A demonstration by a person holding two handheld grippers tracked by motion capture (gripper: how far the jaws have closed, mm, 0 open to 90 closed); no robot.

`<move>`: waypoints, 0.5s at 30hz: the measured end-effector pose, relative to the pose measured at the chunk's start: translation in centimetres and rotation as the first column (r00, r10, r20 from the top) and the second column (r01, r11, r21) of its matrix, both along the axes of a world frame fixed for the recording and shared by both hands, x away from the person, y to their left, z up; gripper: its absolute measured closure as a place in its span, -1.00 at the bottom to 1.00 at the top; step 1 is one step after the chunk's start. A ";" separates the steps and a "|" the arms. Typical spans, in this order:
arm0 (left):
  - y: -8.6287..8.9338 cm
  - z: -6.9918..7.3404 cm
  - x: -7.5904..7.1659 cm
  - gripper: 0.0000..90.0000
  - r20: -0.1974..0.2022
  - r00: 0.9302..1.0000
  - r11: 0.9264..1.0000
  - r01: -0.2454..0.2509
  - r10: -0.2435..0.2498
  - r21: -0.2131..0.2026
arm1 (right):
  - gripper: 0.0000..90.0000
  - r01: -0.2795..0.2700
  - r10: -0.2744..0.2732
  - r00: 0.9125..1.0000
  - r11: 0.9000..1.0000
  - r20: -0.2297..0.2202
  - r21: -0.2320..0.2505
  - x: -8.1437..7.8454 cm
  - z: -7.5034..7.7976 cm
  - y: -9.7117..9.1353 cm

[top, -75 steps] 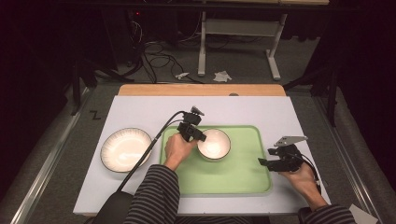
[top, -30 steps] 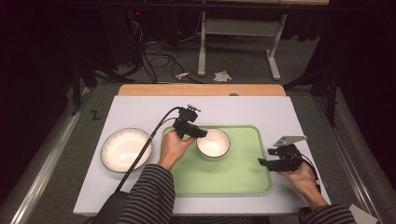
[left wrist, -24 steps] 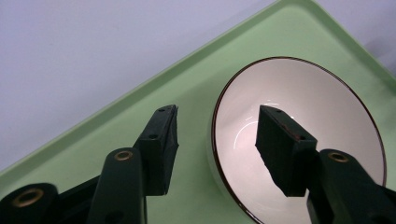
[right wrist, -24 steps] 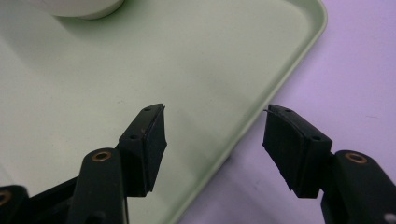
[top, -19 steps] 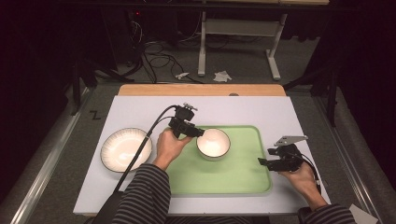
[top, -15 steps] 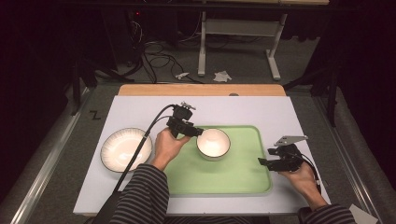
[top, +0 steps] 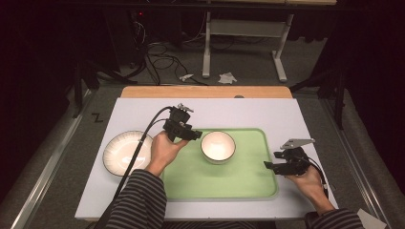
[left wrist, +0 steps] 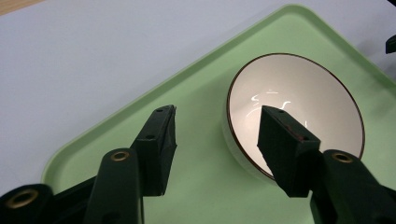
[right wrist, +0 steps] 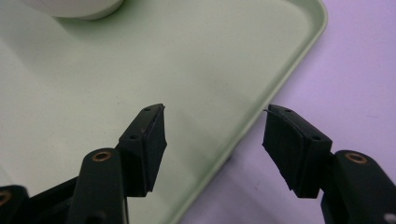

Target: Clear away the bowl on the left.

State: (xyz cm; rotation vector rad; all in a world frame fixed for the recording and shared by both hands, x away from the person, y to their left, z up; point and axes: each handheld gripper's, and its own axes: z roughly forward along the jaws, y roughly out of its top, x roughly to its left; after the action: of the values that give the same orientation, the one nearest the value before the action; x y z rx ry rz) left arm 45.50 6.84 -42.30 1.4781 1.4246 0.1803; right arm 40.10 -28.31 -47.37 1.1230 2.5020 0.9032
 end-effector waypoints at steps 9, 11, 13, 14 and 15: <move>0.8 0.2 -0.7 0.04 0.005 1.000 1.000 0.000 0.000 0.003 | -0.10 0.002 -0.002 1.000 1.000 0.002 -0.002 0.0 0.0 0.0; 1.0 0.3 -1.0 0.04 0.008 1.000 1.000 0.005 -0.005 0.013 | -0.09 -0.006 0.006 1.000 1.000 0.030 -0.006 -0.1 0.3 -0.1; 1.2 0.4 -1.2 0.04 0.008 1.000 1.000 0.005 -0.005 0.014 | -0.08 0.011 -0.012 0.999 1.000 0.037 0.013 -0.2 0.5 -0.2; 1.3 0.5 -1.3 0.04 0.011 1.000 1.000 0.006 -0.007 0.017 | -0.08 0.011 -0.011 0.999 1.000 0.038 0.013 -0.1 0.4 -0.3; 1.4 0.6 -1.4 0.04 0.015 1.000 1.000 0.003 -0.004 0.017 | -0.08 0.010 -0.010 0.999 1.000 0.040 0.006 -0.1 0.4 -0.3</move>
State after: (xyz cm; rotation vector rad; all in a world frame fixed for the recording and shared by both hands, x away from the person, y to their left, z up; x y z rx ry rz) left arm 44.10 8.24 -41.75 1.4898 1.4117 0.2010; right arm 40.01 -28.63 -46.99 1.1064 2.4614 0.9212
